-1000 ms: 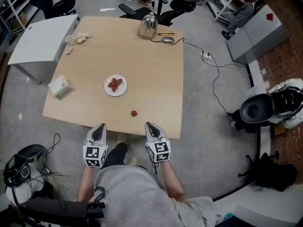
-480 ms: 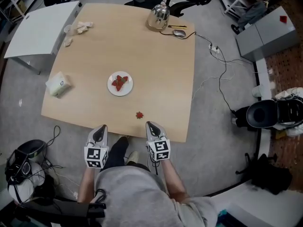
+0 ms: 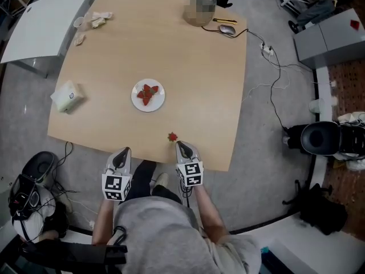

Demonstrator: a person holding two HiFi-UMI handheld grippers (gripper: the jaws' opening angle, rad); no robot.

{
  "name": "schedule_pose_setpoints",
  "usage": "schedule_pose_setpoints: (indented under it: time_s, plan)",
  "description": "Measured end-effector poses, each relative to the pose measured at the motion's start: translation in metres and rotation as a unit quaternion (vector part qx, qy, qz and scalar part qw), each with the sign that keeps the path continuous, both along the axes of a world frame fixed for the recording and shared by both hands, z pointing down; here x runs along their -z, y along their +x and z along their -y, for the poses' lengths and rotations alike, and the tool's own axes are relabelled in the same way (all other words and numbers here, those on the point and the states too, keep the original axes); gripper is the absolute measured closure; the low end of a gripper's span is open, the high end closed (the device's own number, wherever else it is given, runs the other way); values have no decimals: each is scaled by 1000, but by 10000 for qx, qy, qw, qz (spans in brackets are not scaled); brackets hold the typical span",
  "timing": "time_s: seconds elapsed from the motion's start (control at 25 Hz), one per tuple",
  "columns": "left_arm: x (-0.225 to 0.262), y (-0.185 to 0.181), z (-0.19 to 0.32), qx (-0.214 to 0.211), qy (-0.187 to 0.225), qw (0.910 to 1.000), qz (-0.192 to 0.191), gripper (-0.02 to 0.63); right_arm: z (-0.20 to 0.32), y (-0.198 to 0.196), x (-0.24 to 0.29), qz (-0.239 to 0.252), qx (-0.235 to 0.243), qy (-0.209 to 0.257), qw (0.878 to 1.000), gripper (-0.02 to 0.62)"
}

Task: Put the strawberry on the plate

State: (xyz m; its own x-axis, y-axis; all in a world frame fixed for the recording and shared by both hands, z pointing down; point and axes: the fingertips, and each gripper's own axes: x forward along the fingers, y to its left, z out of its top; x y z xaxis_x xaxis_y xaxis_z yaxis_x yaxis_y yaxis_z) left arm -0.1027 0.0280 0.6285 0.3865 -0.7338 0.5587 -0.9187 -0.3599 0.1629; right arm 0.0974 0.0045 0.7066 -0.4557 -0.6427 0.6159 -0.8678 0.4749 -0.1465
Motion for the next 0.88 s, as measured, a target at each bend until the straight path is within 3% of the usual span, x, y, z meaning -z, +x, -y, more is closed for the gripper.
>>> schedule_pose_setpoints:
  time_s: [0.52, 0.88]
  plan:
    - [-13, -9, 10, 90, -255, 9996, -39, 586, 10, -12, -35, 2, 109, -488, 9987, 430]
    - [-18, -18, 17, 181, -337, 9993, -19, 586, 18, -20, -39, -203, 208, -449, 9986, 399]
